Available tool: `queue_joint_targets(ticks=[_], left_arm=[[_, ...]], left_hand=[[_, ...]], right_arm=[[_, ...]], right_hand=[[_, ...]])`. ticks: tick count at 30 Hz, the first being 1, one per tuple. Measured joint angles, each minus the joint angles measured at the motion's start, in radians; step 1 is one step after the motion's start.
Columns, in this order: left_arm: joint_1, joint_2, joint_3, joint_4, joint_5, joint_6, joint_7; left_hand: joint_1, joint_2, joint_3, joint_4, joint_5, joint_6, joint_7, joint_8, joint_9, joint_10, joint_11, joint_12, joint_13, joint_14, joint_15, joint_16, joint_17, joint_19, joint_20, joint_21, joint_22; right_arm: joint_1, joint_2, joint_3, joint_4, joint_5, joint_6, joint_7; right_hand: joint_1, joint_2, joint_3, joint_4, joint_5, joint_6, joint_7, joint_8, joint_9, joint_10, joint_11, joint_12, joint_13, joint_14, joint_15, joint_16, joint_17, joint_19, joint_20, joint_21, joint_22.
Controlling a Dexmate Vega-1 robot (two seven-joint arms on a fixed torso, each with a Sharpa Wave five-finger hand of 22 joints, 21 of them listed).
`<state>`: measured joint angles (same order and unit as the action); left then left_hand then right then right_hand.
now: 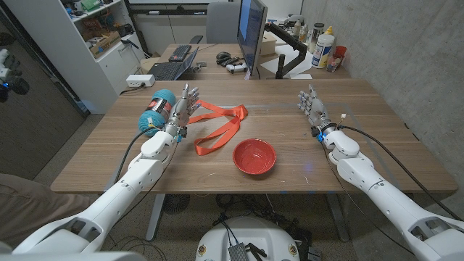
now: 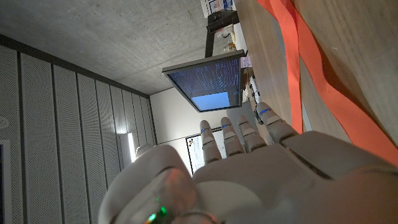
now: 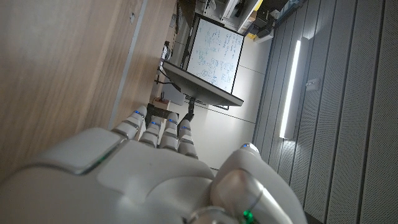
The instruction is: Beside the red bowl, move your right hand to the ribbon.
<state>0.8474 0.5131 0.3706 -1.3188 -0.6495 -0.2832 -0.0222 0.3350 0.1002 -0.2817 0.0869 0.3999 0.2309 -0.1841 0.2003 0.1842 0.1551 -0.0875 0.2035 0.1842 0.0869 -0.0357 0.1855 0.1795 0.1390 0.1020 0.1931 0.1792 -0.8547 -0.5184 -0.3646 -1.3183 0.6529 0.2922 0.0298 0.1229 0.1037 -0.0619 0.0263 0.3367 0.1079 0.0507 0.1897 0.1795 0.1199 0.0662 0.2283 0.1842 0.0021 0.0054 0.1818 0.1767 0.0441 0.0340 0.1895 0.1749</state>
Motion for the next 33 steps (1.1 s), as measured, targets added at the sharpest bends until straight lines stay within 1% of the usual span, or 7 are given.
queue_joint_targets(ticks=[11,26,29,31,33], left_arm=[[0.004,0.006,0.0,-0.01,0.002,0.004,0.0],[0.008,0.011,0.003,-0.018,0.011,-0.002,-0.004],[0.008,0.012,0.003,-0.019,0.011,-0.003,-0.006],[0.008,0.012,0.004,-0.019,0.011,-0.003,-0.008],[0.008,0.012,0.004,-0.019,0.011,-0.004,-0.01]], left_hand=[[0.0,0.0,0.0,0.0,0.0,0.0,0.0,0.0,0.0,0.0,0.0,0.0,0.0,0.0,0.0,0.0,0.0,0.0,0.0,0.0,0.0],[0.0,0.0,0.0,0.0,0.0,0.0,0.0,0.0,0.0,0.0,0.0,0.0,0.0,0.0,0.0,0.0,0.0,0.0,0.0,0.0,0.0],[0.0,0.0,0.0,0.0,0.0,0.0,0.0,0.0,0.0,0.0,0.0,0.0,0.0,0.0,0.0,0.0,0.0,0.0,0.0,0.0,0.0],[0.0,0.0,0.0,0.0,0.0,0.0,0.0,0.0,0.0,0.0,0.0,0.0,0.0,0.0,0.0,0.0,0.0,0.0,0.0,0.0,0.0],[0.0,0.0,0.0,0.0,0.0,0.0,0.0,0.0,0.0,0.0,0.0,0.0,0.0,0.0,0.0,0.0,0.0,0.0,0.0,0.0,0.0]], right_arm=[[-0.016,-0.011,0.005,-0.028,0.0,-0.007,-0.016],[-0.016,-0.017,0.007,-0.032,-0.004,-0.01,-0.023],[-0.016,-0.024,0.006,-0.043,-0.016,-0.017,-0.031],[-0.016,-0.033,0.002,-0.053,-0.02,-0.02,-0.033],[-0.015,-0.041,-0.002,-0.062,-0.028,-0.03,-0.034]], right_hand=[[0.003,0.003,0.0,0.0,0.0,-0.001,0.0,0.0,0.004,0.0,0.0,0.0,0.0,0.0,0.0,0.0,0.003,0.0,0.0,0.0,0.0],[0.003,0.003,0.0,0.0,0.0,0.003,0.003,0.0,0.005,0.0,0.0,0.0,0.005,0.0,0.0,0.0,0.003,0.0,0.0,0.0,0.0],[0.003,0.003,0.0,0.0,0.0,0.003,0.003,0.0,0.005,0.0,0.0,0.0,0.005,-0.001,-0.001,0.0,0.003,0.0,0.0,0.0,0.0],[0.003,0.003,0.0,0.0,0.0,0.003,0.003,0.0,0.005,-0.001,0.001,0.0,0.004,-0.008,-0.007,-0.001,0.003,-0.005,-0.005,0.0,0.0],[0.003,0.003,0.0,0.0,0.0,0.003,0.003,0.0,0.005,-0.012,0.007,-0.008,0.004,-0.016,-0.004,-0.005,0.002,-0.01,-0.009,0.0,0.0]])
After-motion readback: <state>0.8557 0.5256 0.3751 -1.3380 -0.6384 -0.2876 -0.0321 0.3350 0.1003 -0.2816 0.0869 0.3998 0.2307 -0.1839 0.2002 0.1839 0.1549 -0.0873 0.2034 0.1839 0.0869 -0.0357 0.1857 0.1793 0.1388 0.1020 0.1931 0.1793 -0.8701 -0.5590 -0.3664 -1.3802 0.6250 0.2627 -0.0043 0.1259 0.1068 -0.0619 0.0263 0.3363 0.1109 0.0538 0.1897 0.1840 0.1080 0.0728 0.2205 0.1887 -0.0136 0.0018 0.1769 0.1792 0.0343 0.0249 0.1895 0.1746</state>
